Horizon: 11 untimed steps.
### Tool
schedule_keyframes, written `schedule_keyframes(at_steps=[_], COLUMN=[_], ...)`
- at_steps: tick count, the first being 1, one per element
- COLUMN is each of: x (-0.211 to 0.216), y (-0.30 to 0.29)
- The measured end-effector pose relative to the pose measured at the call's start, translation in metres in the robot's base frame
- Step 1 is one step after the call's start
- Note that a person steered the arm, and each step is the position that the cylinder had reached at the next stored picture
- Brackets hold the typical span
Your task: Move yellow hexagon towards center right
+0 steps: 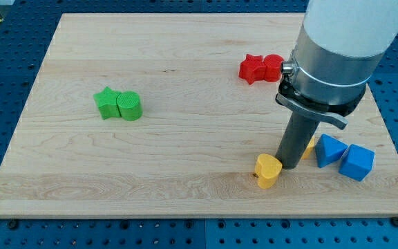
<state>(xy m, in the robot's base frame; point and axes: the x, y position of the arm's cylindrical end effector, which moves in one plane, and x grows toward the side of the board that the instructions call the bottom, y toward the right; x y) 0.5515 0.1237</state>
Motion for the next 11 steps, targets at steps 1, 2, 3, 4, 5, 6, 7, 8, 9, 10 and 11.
schedule_keyframes(at_steps=[1,2,3,4,5,6,7,8,9,10,11], x=[0.000,-0.005,-0.023,-0.026,-0.021,-0.009,-0.017,-0.040,-0.049,-0.045,-0.041], y=[0.002,0.002,0.002,0.002,0.006,0.022,0.036,0.036,0.042,0.061,0.074])
